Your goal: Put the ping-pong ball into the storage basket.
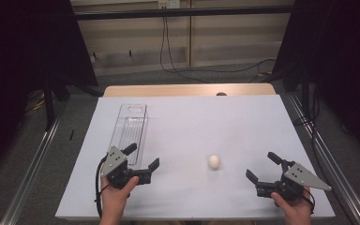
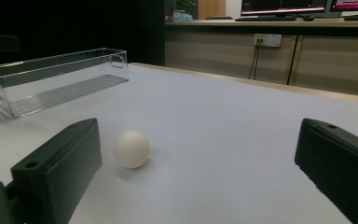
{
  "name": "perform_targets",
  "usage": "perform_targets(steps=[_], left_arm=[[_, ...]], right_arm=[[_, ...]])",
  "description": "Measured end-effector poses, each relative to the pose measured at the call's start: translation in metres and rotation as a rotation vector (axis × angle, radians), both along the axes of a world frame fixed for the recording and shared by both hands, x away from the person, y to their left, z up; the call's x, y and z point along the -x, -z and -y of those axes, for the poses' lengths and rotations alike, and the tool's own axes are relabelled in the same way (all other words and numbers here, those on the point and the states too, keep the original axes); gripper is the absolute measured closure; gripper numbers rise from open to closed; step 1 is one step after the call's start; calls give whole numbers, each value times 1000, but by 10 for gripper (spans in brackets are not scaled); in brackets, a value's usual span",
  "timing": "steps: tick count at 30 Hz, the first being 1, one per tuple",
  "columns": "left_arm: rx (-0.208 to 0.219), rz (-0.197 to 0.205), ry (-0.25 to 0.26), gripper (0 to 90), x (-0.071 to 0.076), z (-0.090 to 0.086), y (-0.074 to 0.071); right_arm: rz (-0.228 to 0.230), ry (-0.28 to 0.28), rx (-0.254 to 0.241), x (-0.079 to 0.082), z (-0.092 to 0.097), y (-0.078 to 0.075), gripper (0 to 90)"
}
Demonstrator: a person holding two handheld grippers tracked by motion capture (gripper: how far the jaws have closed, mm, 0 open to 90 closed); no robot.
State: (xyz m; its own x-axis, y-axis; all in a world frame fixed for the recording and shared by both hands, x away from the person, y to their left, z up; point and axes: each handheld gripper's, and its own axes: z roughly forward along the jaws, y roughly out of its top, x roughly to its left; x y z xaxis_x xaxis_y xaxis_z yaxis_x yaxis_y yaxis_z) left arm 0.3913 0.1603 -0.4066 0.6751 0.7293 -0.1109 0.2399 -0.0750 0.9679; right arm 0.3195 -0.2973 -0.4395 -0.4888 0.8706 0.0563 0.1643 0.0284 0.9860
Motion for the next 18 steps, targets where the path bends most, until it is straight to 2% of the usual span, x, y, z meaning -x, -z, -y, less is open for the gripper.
perform_targets(steps=[8,11,12,13,14,18], left_arm=[[-16,-7,14,18,-1,6,2],[-4,-7,18,18,-2,9,3],[-8,-10,12,18,-1,9,3],[-26,-5,30,18,-2,9,3],[-12,-8,22,18,-2,10,3],[-19,-10,28,18,-2,12,3]], right_arm=[[0,1,-3,0,0,0,2],[-1,1,-5,0,0,0,2],[-1,1,-4,0,-1,0,2],[-1,1,-4,0,-1,0,2],[-2,-2,-5,0,0,0,2],[-5,-2,-6,0,-1,0,2]])
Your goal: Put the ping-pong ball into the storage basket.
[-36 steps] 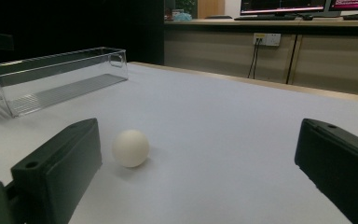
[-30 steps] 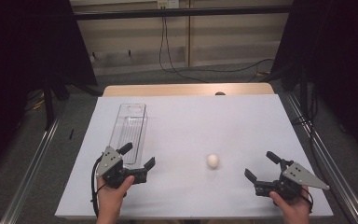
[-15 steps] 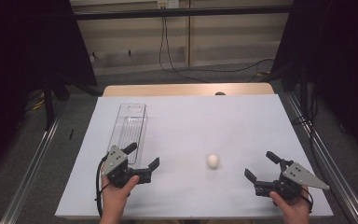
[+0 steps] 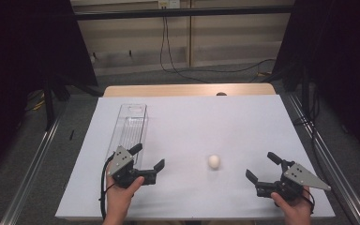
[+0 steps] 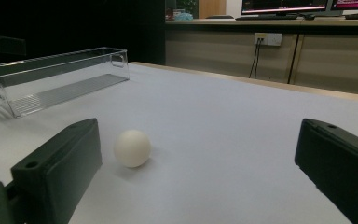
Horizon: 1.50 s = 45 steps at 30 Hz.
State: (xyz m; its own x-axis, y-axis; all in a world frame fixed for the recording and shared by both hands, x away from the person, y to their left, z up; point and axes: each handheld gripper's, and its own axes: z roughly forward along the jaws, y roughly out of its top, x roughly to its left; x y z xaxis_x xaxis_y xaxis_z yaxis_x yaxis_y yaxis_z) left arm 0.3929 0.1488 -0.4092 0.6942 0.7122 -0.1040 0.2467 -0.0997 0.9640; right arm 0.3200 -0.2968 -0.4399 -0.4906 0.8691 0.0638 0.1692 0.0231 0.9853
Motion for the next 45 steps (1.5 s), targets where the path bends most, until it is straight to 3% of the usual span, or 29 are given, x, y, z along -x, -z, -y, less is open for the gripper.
perform_targets(steps=[45], left_arm=[[-22,-28,54,18,-5,29,2]], right_arm=[[0,-4,-1,0,0,0,1]])
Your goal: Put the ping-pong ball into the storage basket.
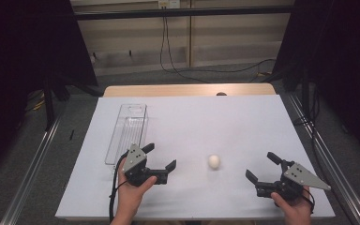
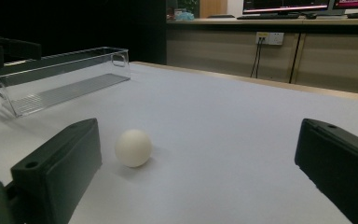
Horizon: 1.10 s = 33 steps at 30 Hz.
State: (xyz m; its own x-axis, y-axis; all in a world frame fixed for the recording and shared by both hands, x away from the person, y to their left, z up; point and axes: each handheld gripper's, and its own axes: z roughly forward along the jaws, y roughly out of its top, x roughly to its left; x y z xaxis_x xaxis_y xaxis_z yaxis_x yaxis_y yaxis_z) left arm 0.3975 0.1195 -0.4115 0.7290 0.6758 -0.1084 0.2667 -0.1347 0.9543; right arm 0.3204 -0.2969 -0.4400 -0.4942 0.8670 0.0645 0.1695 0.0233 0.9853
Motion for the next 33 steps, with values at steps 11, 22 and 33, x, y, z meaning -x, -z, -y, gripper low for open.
perform_targets(steps=[11,22,33], left_arm=[[1,-2,20,18,-1,6,0],[-10,-10,36,19,-2,14,1],[-20,-13,47,19,-4,21,2]], right_arm=[[3,7,-1,0,-1,0,1],[0,-2,0,0,0,0,1],[0,-4,4,0,0,0,1]])
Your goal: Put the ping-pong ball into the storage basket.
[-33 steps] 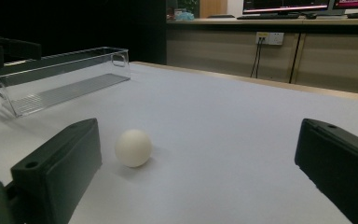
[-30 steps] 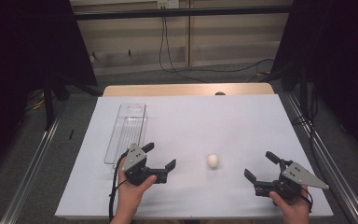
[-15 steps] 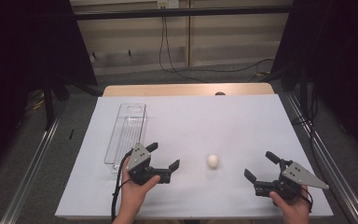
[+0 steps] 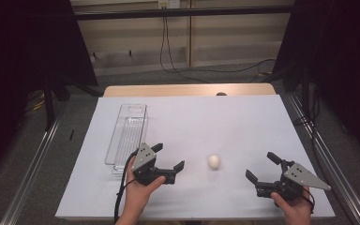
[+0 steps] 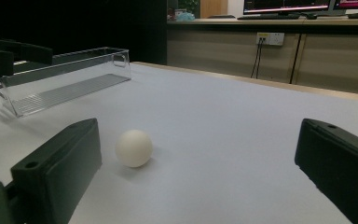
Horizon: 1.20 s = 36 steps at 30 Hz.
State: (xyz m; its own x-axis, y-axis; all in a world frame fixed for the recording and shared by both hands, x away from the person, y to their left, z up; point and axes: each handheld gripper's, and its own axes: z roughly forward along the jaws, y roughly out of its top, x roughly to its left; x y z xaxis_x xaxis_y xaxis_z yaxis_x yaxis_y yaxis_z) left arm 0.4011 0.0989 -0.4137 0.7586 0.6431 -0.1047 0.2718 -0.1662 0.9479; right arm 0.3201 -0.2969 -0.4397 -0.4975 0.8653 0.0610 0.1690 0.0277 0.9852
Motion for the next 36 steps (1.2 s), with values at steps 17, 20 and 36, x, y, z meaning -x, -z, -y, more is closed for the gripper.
perform_targets(steps=[17,20,36], left_arm=[[-6,-26,18,20,-2,13,3],[-11,-30,22,20,-3,16,4],[-37,-50,48,20,-6,25,7]], right_arm=[[2,0,1,0,0,0,1],[2,1,-2,0,0,0,1],[-1,-6,-5,0,0,0,1]])
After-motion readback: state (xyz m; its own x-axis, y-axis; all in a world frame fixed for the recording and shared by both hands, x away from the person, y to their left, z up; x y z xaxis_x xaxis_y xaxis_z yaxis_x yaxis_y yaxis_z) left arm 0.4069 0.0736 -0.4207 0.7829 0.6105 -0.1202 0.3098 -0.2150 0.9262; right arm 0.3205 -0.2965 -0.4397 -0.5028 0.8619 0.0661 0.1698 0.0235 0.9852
